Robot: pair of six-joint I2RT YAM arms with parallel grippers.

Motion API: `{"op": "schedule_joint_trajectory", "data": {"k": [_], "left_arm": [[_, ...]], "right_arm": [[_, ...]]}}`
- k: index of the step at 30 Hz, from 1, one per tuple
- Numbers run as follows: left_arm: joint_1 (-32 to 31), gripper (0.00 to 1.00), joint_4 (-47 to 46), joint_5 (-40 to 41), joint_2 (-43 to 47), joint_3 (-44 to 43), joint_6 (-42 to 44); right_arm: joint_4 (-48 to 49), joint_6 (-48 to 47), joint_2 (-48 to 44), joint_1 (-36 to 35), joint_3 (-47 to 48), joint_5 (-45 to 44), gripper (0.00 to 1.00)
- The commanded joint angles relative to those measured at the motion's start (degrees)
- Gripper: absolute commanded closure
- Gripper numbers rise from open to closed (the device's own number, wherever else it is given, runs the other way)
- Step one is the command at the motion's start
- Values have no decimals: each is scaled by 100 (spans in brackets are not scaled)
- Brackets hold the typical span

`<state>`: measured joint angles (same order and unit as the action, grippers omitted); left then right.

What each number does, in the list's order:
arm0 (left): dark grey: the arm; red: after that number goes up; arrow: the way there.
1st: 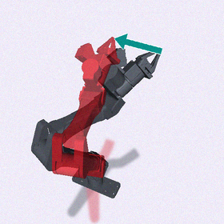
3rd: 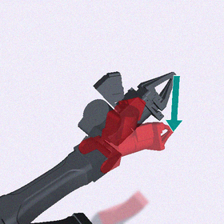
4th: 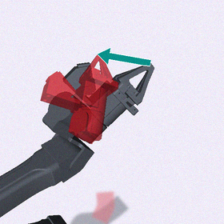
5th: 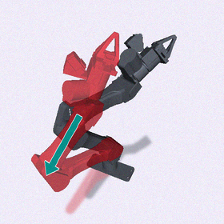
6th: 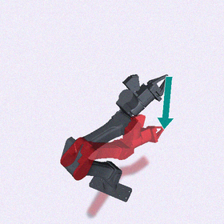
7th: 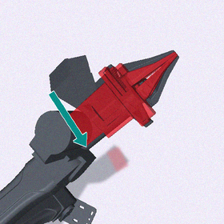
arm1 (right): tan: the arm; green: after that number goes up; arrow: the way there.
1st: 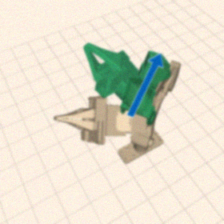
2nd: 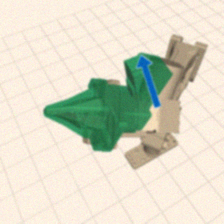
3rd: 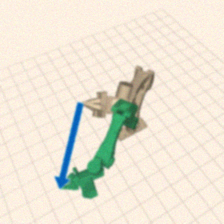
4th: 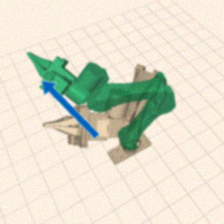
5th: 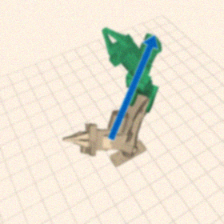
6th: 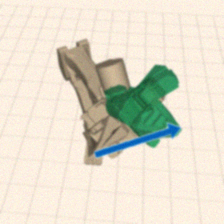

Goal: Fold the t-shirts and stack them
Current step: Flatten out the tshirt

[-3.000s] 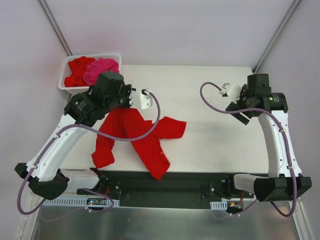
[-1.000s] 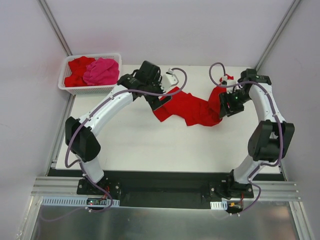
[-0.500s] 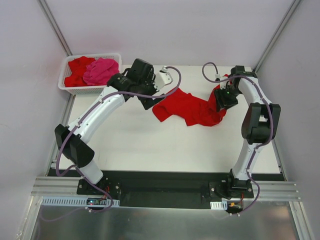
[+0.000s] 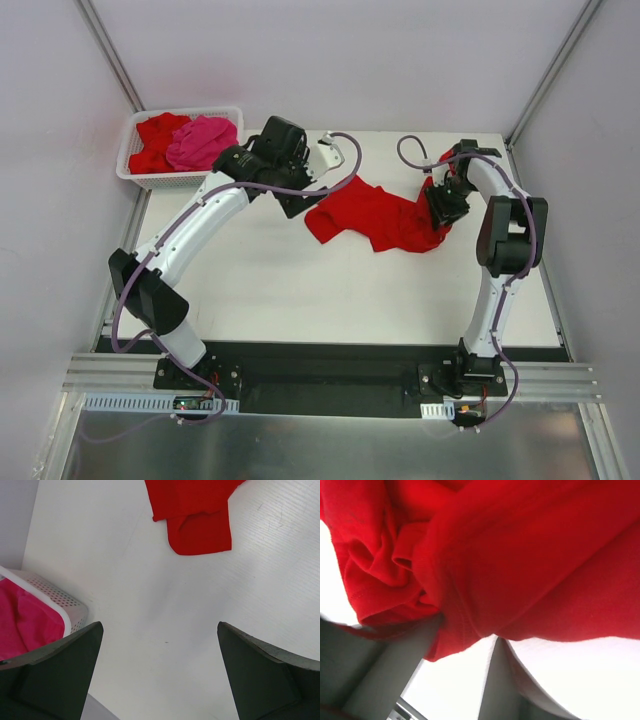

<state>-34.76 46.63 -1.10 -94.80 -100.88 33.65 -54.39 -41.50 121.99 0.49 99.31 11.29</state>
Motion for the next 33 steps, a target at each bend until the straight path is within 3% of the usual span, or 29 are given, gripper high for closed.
{"op": "schedule_joint_trajectory", "data": {"k": [1,2,3,7,11,15,25,33], "left_arm": [[40,1,57,75,15,-151,19],[40,1,48,84,-11,-134,28],[40,1,48,84,-20,-47,63],[49,1,39,-118,-283,77,89],[49,1,-31,-294,-854,-62,124],[66,1,-119,-452,-1259,-432,72],[66,1,-585,-707,-2085,-810,493],[75,1,-998,-900,-2771,-1398,450]], "right_arm": [[-291,-78,0,-40,220,242,68],[-344,-78,-87,-40,264,233,93],[-457,-122,-140,-32,317,207,99],[-1028,-542,-615,-40,826,75,99],[-2012,-833,-975,-32,2342,-12,99],[-2374,-1202,-1476,-32,3015,-372,99],[-2120,-1590,-2944,-32,1277,-654,99],[-2207,-1484,-3076,-40,1539,-795,99]]}}
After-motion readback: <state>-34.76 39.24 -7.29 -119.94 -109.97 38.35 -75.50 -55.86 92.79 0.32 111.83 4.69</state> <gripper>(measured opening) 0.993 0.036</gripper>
